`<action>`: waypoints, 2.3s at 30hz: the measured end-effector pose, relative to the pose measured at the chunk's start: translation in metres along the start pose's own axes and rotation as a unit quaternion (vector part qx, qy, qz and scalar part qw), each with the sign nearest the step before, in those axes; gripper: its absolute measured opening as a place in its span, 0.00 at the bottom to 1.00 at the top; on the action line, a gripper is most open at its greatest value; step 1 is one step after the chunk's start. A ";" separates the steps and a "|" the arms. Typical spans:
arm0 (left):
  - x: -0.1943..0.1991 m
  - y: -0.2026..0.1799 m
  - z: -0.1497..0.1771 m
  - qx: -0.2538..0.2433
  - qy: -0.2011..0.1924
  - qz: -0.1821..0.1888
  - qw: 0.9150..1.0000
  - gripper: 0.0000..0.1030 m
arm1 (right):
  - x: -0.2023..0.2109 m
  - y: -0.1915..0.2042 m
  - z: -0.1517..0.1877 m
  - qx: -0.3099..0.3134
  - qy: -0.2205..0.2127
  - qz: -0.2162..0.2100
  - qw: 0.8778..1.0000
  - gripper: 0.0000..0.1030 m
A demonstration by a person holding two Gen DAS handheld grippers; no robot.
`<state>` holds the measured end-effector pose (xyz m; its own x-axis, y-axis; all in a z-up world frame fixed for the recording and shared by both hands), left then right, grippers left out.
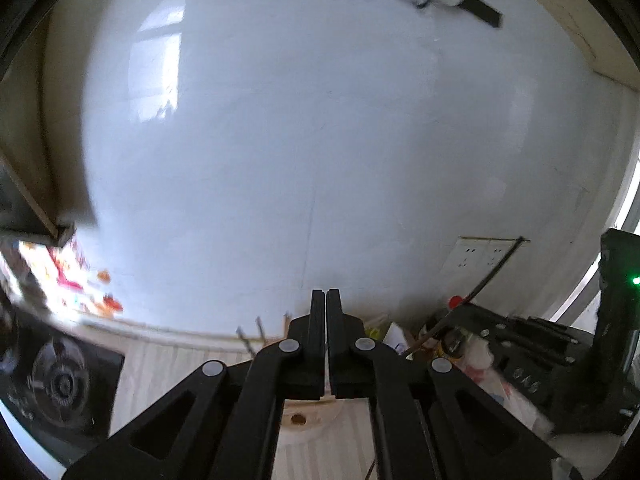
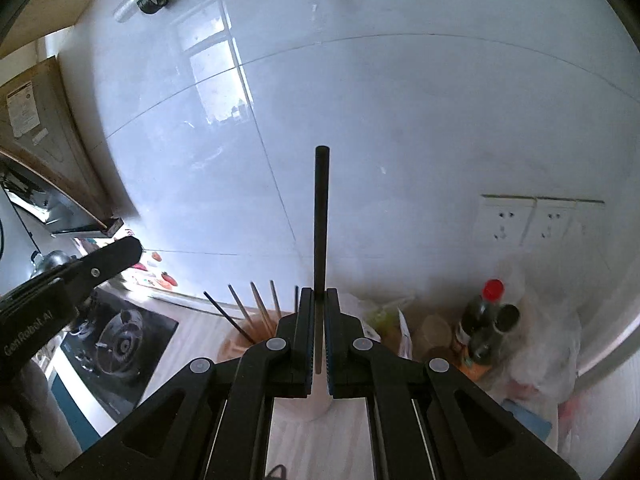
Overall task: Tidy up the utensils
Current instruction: 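Drop both chopsticks into the holder and open both tools, then grasp a black chopstick with the left tool while the right tool grasps another black chopstick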
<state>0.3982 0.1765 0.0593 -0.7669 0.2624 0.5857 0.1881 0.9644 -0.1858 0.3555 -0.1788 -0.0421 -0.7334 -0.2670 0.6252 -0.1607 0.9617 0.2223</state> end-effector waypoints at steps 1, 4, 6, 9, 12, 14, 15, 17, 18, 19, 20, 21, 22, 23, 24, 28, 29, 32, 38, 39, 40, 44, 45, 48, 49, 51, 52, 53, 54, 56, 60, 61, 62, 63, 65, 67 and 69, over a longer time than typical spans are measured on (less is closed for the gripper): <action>-0.002 0.006 0.009 0.005 0.009 -0.002 1.000 0.04 | -0.001 0.001 0.003 0.001 0.003 -0.002 1.000 0.04; -0.013 0.016 0.045 0.004 0.039 -0.012 0.999 0.32 | -0.003 -0.008 0.023 -0.002 0.019 -0.008 1.000 0.04; -0.024 0.022 0.075 0.012 0.055 -0.021 0.998 0.54 | -0.002 -0.019 0.048 -0.010 0.041 -0.012 0.999 0.04; -0.051 0.027 0.123 0.021 0.096 -0.020 0.995 0.55 | -0.001 -0.039 0.091 -0.024 0.082 -0.013 0.996 0.04; -0.068 0.018 0.157 0.025 0.138 -0.016 0.990 0.55 | -0.008 -0.052 0.129 -0.044 0.132 -0.023 0.990 0.04; -0.079 0.012 0.181 0.020 0.161 -0.021 0.986 0.55 | -0.018 -0.060 0.153 -0.061 0.168 -0.033 0.983 0.04; -0.086 0.010 0.194 0.016 0.174 -0.023 0.984 0.55 | -0.031 -0.062 0.171 -0.071 0.205 -0.043 0.975 0.04; -0.099 0.004 0.213 0.012 0.200 -0.022 0.980 0.55 | -0.053 -0.062 0.196 -0.079 0.255 -0.063 0.962 0.05; -0.108 0.001 0.226 0.010 0.217 -0.020 0.976 0.55 | -0.072 -0.065 0.213 -0.087 0.290 -0.071 0.950 0.05; -0.114 -0.003 0.237 0.006 0.231 -0.019 0.973 0.55 | -0.093 -0.072 0.232 -0.103 0.326 -0.073 0.937 0.05; -0.121 -0.007 0.246 0.000 0.244 -0.016 0.970 0.55 | -0.106 -0.079 0.244 -0.116 0.346 -0.075 0.928 0.07; -0.127 -0.011 0.255 -0.005 0.258 -0.014 0.966 0.55 | -0.119 -0.090 0.257 -0.133 0.364 -0.071 0.919 0.08; -0.138 -0.017 0.270 -0.012 0.277 -0.009 0.961 0.55 | -0.127 -0.106 0.268 -0.155 0.374 -0.058 0.913 0.11; -0.145 -0.022 0.280 -0.019 0.290 -0.007 0.957 0.55 | -0.128 -0.118 0.272 -0.169 0.372 -0.049 0.912 0.17; -0.153 -0.029 0.289 -0.026 0.302 -0.003 0.953 0.55 | -0.125 -0.137 0.276 -0.188 0.361 -0.034 0.913 0.20; -0.193 -0.070 0.328 -0.061 0.353 0.011 0.934 0.55 | -0.097 -0.202 0.298 -0.234 0.334 0.032 0.913 0.22; -0.204 -0.080 0.335 -0.077 0.361 0.007 0.929 0.55 | -0.090 -0.217 0.308 -0.243 0.333 0.048 0.910 0.22; -0.236 -0.101 0.350 -0.129 0.372 -0.012 0.919 0.55 | -0.078 -0.251 0.341 -0.275 0.341 0.083 0.895 0.22; -0.264 -0.118 0.349 -0.184 0.357 -0.044 0.915 0.48 | -0.062 -0.267 0.379 -0.316 0.317 0.090 0.889 0.22; -0.266 -0.119 0.348 -0.180 0.358 -0.038 0.915 0.41 | -0.061 -0.267 0.382 -0.320 0.314 0.091 0.889 0.22; -0.267 -0.121 0.346 -0.170 0.359 -0.028 0.917 0.24 | -0.062 -0.267 0.384 -0.320 0.311 0.094 0.890 0.22; -0.266 -0.119 0.347 -0.149 0.369 -0.030 0.917 0.04 | -0.066 -0.260 0.387 -0.314 0.310 0.095 0.892 0.22; -0.263 -0.116 0.349 -0.141 0.371 -0.029 0.917 0.04 | -0.066 -0.257 0.385 -0.312 0.310 0.094 0.893 0.22; -0.251 -0.103 0.354 -0.124 0.377 -0.032 0.917 0.04 | -0.080 -0.252 0.380 -0.291 0.314 0.102 0.898 0.22; -0.247 -0.099 0.357 -0.118 0.379 -0.034 0.917 0.04 | -0.085 -0.252 0.380 -0.282 0.316 0.111 0.899 0.22; -0.238 -0.090 0.362 -0.109 0.383 -0.039 0.917 0.04 | -0.098 -0.249 0.385 -0.256 0.329 0.134 0.899 0.22; -0.234 -0.086 0.365 -0.103 0.385 -0.043 0.916 0.04 | -0.103 -0.248 0.389 -0.247 0.336 0.141 0.898 0.22; -0.228 -0.081 0.368 -0.097 0.387 -0.049 0.915 0.04 | -0.105 -0.247 0.391 -0.233 0.339 0.154 0.898 0.20; -0.225 -0.077 0.371 -0.092 0.389 -0.053 0.915 0.04 | -0.107 -0.244 0.391 -0.210 0.340 0.171 0.901 0.20; -0.214 -0.065 0.378 -0.077 0.393 -0.058 0.914 0.03 | -0.107 -0.240 0.393 -0.192 0.341 0.191 0.900 0.15; -0.193 -0.038 0.390 -0.051 0.396 -0.072 0.914 0.03 | -0.111 -0.221 0.400 -0.162 0.337 0.200 0.906 0.06; -0.187 -0.028 0.393 -0.040 0.398 -0.076 0.913 0.03 | -0.112 -0.212 0.403 -0.157 0.340 0.188 0.908 0.06; -0.182 -0.019 0.396 -0.029 0.399 -0.079 0.913 0.03 | -0.114 -0.201 0.406 -0.149 0.345 0.174 0.910 0.06; -0.177 -0.010 0.398 -0.019 0.400 -0.085 0.912 0.03 | -0.115 -0.183 0.411 -0.138 0.351 0.153 0.913 0.06; -0.170 0.004 0.401 -0.003 0.403 -0.089 0.911 0.03 | -0.116 -0.155 0.419 -0.113 0.360 0.131 0.917 0.06; -0.159 0.024 0.405 0.018 0.405 -0.092 0.910 0.03 | -0.118 -0.128 0.427 -0.092 0.371 0.111 0.918 0.06; -0.153 0.034 0.407 0.027 0.406 -0.089 0.909 0.03 | -0.119 -0.111 0.432 -0.076 0.381 0.101 0.916 0.06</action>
<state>0.2720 0.1562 -0.3575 -0.0725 0.0613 0.9955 0.0580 0.9967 -0.0571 0.1753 -0.2270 -0.4645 -0.0549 -0.1064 0.9928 0.0639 0.9919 0.1099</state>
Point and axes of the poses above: each gripper's, at about its wrist camera, not at the fingertips, and x roughly against the way its jaws point, y to its left, z to its underside, the point moved 7 cm from there along -x, roughly the way its jaws point, and after that the axes turned 1 degree about z, right-handed, at the moved point
